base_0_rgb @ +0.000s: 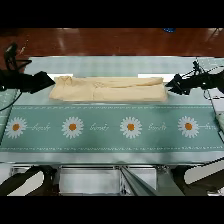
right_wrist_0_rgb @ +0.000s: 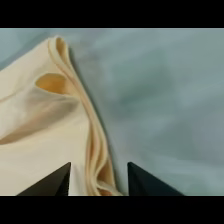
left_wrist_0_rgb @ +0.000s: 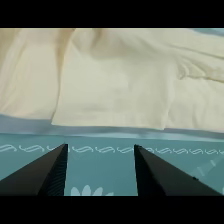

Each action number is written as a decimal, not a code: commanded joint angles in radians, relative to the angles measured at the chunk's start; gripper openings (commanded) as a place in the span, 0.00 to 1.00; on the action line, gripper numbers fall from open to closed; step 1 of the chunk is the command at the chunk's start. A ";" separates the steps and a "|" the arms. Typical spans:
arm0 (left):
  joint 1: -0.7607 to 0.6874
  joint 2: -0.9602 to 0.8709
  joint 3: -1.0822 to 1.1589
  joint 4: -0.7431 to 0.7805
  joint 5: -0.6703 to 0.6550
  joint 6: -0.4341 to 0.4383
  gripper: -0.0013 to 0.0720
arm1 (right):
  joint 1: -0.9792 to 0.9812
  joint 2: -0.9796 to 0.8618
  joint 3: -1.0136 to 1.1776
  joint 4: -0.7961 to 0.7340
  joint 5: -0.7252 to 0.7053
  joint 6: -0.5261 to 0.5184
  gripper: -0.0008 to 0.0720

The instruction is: Fold the shirts.

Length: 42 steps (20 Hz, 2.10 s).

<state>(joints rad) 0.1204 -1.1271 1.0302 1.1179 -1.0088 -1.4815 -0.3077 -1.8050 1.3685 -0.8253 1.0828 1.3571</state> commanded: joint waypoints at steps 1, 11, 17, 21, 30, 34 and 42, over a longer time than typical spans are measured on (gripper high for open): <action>-0.059 0.047 -0.105 -0.005 0.041 0.002 0.71 | 0.048 -0.037 -0.008 0.068 -0.008 -0.024 0.58; -0.093 0.013 -0.099 -0.162 0.097 0.006 0.05 | 0.100 0.105 0.026 0.112 0.129 -0.093 0.03; -0.322 -0.091 -0.016 -0.239 0.105 0.006 0.05 | 0.057 0.635 -0.179 -0.104 0.195 -0.096 0.03; -0.571 -0.341 0.197 -0.266 0.102 -0.008 0.05 | 0.056 0.979 -0.363 -0.088 0.200 -0.048 0.03; -0.964 -0.789 0.610 -0.373 0.053 -0.136 0.05 | 0.056 1.254 -0.399 -0.053 0.301 0.033 0.03; -0.977 -0.823 0.635 -0.414 -0.017 -0.030 0.05 | 0.056 1.251 -0.399 -0.018 0.273 0.033 0.03; -0.332 -0.496 0.629 -0.159 -0.357 -0.052 0.05 | 0.259 1.041 -0.399 0.169 0.117 -0.016 0.03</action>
<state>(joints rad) -0.4389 -1.7496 1.6577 0.8303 -1.2457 -1.5078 -0.1558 -0.6670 0.9699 -0.7647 1.2949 1.3788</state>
